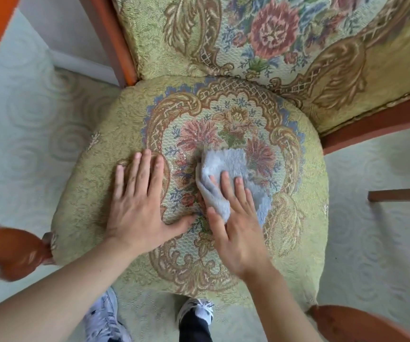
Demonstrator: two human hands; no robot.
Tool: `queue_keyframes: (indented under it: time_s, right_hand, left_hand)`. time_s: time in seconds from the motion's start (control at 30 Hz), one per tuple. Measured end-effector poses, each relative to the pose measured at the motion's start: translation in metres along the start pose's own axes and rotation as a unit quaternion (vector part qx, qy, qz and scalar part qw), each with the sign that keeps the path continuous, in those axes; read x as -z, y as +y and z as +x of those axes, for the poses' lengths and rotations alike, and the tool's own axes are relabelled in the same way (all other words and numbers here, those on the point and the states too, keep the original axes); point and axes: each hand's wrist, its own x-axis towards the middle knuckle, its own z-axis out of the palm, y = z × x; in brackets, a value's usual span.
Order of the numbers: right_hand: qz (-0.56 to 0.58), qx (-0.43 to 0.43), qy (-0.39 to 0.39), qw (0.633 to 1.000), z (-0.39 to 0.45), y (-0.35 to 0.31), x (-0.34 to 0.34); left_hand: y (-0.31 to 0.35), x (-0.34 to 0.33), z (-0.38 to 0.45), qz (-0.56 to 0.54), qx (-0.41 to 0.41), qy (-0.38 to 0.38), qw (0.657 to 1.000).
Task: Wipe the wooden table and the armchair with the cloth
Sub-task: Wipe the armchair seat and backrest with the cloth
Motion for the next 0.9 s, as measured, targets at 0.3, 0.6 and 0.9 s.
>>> queue_keyframes:
  time_s: [0.3,0.6,0.9]
  right_hand:
    - [-0.064,-0.021,0.005,0.998,-0.021,-0.009,-0.017]
    - [-0.062,-0.029,0.033,0.997,0.153,-0.027,0.012]
    - [-0.084,0.111,-0.028,0.990,0.081,-0.006,0.012]
  left_hand:
    - [-0.001,-0.006,0.001,0.006,0.004,0.008,1.000]
    - [-0.003,-0.007,0.007,0.007,0.001,0.018,1.000]
    - [0.000,-0.005,-0.005,-0.007,0.005,0.001,1.000]
